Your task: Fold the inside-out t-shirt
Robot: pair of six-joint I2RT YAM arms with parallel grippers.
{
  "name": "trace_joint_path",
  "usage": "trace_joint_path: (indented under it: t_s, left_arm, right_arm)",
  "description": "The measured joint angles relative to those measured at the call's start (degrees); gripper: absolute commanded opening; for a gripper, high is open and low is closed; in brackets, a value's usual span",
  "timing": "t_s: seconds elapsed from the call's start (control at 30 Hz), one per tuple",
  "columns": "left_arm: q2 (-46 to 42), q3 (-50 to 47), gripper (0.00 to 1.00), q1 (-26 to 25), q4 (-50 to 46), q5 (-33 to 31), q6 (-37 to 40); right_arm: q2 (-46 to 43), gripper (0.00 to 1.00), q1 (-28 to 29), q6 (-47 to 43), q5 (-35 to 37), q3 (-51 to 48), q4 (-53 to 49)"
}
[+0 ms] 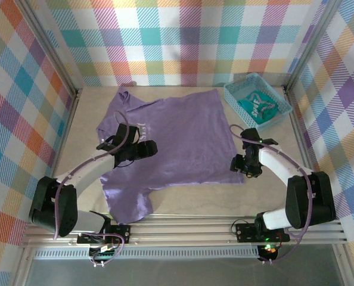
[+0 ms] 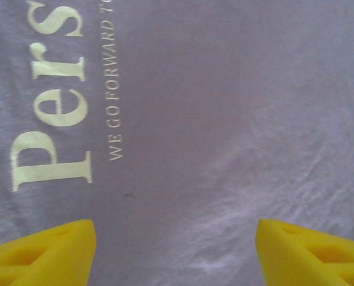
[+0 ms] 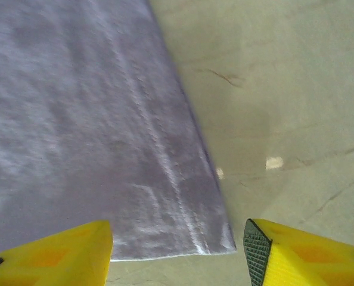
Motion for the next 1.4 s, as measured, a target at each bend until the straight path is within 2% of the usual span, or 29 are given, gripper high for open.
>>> trace_joint_path:
  t_s: [0.6,0.77,1.07,1.23,1.4]
  left_arm:
    - [1.1,0.2,0.72,-0.5,1.6,-1.2,-0.1]
    - [1.1,0.2,0.72,-0.5,1.6,-1.6,-0.1]
    - [-1.3,-2.5,0.72,-1.0,-1.5,-2.1,-0.6]
    - [-6.0,-6.3,0.73,-2.0,-5.8,-3.8,-1.9]
    - [-1.2,-6.2,0.73,-1.9,-6.1,-5.5,-2.0]
  right_arm:
    - [2.8,0.52,-0.2,3.4,-2.0,-4.4,0.3]
    - [3.5,0.33,-0.7,3.8,-1.5,-4.6,0.3]
    - [3.3,0.06,-1.2,3.4,-0.8,-4.7,0.6]
    - [2.6,0.02,-0.8,2.7,-3.1,-4.3,5.5]
    - [4.5,0.0,-0.9,0.9,-3.5,1.1,8.0]
